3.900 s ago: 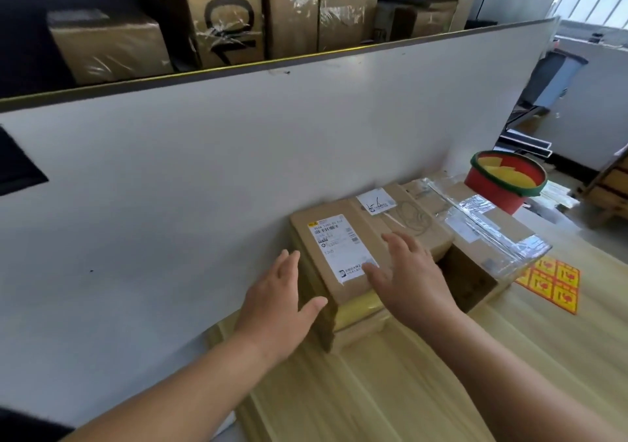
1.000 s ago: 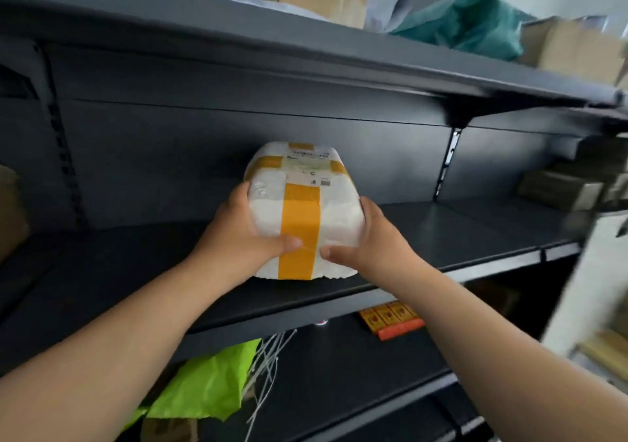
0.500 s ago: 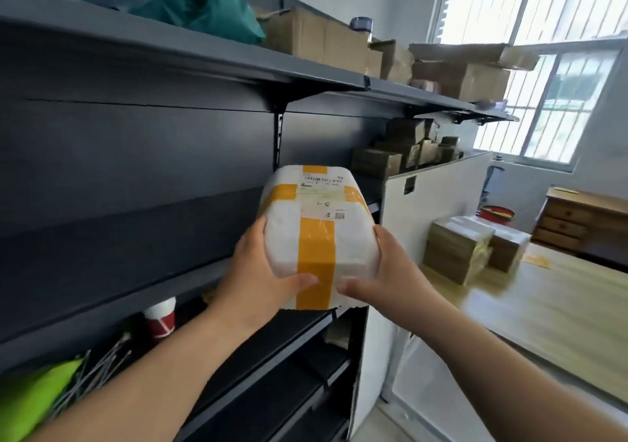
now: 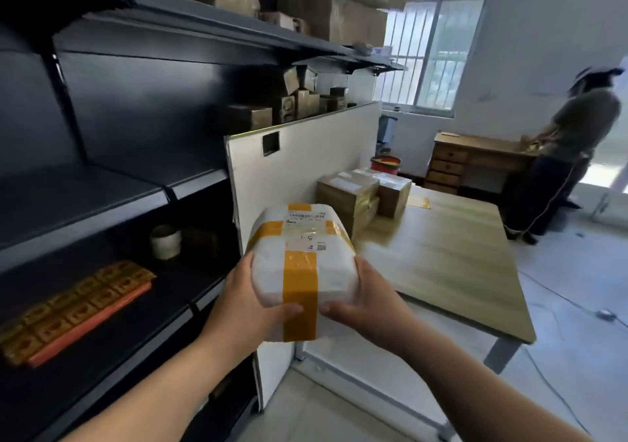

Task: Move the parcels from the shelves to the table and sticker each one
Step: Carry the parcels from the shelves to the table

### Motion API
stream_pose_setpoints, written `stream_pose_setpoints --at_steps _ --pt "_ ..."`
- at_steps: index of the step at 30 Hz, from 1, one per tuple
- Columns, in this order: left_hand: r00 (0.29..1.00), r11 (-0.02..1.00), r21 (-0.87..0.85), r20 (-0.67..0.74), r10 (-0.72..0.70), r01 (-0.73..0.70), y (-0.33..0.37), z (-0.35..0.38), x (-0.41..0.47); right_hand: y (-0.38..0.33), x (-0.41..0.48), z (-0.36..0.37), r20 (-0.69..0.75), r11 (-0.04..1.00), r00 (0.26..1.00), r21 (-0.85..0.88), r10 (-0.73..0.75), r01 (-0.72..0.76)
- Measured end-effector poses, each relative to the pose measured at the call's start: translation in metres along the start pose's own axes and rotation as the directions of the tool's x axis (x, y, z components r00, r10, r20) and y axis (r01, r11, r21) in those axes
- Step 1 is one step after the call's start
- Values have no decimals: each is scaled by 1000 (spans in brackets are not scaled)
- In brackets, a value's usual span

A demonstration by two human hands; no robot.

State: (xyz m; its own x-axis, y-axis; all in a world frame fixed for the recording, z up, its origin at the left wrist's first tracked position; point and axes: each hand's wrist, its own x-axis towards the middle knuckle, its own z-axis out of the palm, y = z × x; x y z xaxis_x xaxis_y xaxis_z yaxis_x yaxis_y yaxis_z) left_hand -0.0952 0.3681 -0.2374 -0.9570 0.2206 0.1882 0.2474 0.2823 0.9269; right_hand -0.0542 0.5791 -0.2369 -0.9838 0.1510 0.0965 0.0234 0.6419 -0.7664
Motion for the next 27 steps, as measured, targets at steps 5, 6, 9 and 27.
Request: stream_pose_setpoints --at_steps 5,6,9,27 --pt "998 999 28 52 -23 21 -8 51 53 44 38 -26 10 996 998 60 68 -68" --pt "998 999 43 57 -27 25 -12 60 64 53 48 -29 14 994 996 66 83 -84" --pt "994 997 62 93 -54 49 -26 86 104 75 82 -40 46 985 992 120 118 -123" --pt "946 942 174 103 -308 288 -105 167 312 177 336 -53 369 951 898 94 241 -294"
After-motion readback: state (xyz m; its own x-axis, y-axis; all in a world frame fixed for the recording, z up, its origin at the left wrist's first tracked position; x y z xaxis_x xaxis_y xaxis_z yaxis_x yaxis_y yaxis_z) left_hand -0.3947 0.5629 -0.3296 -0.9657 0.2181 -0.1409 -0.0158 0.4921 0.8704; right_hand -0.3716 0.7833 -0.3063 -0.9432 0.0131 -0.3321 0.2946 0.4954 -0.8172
